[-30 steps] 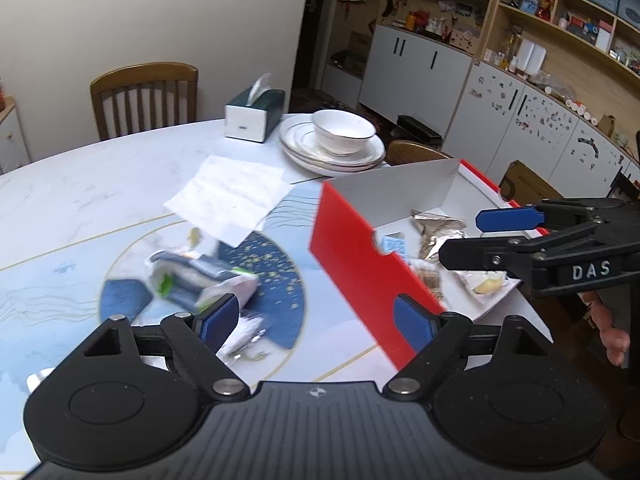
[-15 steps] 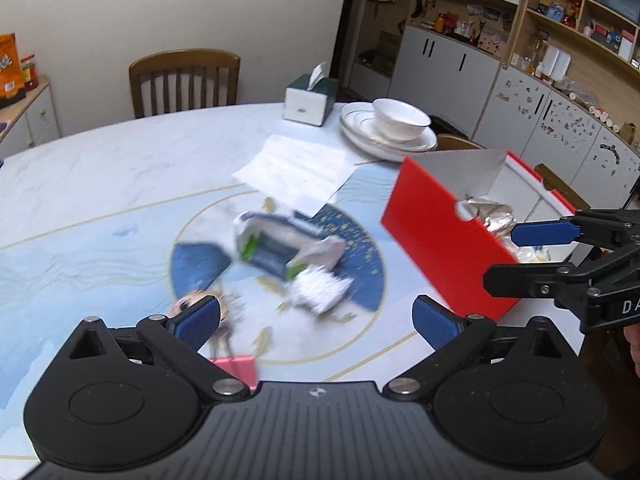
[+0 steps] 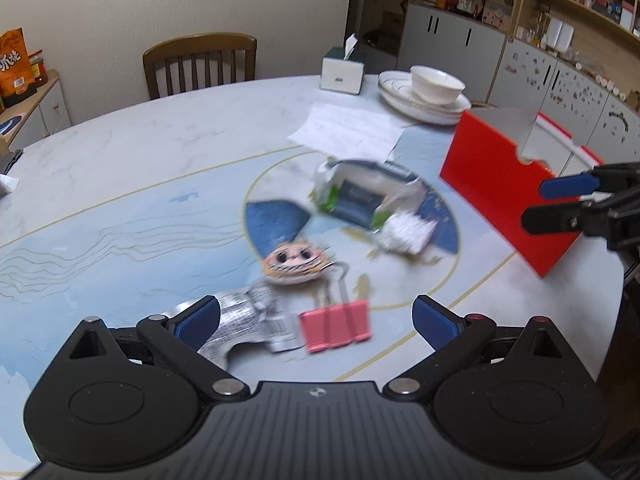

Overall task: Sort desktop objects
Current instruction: 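Move left tool to silver foil packet while right tool approaches clear bead bag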

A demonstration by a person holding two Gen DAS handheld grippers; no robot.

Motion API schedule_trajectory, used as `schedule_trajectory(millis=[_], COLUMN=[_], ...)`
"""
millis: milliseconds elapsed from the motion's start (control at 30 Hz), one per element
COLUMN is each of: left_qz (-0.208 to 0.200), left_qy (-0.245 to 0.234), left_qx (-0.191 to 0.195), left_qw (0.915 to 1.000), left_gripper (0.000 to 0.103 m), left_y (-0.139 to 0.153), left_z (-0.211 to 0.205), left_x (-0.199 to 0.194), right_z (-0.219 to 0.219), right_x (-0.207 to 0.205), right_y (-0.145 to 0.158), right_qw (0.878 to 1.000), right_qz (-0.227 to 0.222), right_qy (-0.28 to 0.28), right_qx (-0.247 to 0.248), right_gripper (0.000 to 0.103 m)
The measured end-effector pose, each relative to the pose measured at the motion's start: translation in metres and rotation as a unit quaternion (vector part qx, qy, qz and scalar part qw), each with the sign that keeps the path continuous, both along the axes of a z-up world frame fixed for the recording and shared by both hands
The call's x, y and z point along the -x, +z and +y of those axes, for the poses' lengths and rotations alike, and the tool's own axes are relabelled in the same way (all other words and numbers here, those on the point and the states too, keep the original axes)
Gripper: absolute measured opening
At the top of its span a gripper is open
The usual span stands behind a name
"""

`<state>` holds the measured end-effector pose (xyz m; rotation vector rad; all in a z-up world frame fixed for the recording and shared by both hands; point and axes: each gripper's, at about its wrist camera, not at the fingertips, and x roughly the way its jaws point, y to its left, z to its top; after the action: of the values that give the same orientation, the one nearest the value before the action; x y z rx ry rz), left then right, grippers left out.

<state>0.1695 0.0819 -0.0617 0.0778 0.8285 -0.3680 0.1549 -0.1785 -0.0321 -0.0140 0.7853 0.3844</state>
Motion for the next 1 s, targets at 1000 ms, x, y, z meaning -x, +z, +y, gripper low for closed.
schedule_trajectory(millis=[1000], left_qz=[0.048], left_qy=[-0.158], left_qx=[-0.067], left_qw=[0.984], left_gripper=[0.103], left_y=[-0.059], left_z=[0.051], left_x=[-0.072], right_z=[0.057], right_x=[-0.067], right_y=[-0.051], right_qw=[0.997], right_qz=[0.038], right_qy=[0.016], right_qx=[0.063], right_gripper=[0.083])
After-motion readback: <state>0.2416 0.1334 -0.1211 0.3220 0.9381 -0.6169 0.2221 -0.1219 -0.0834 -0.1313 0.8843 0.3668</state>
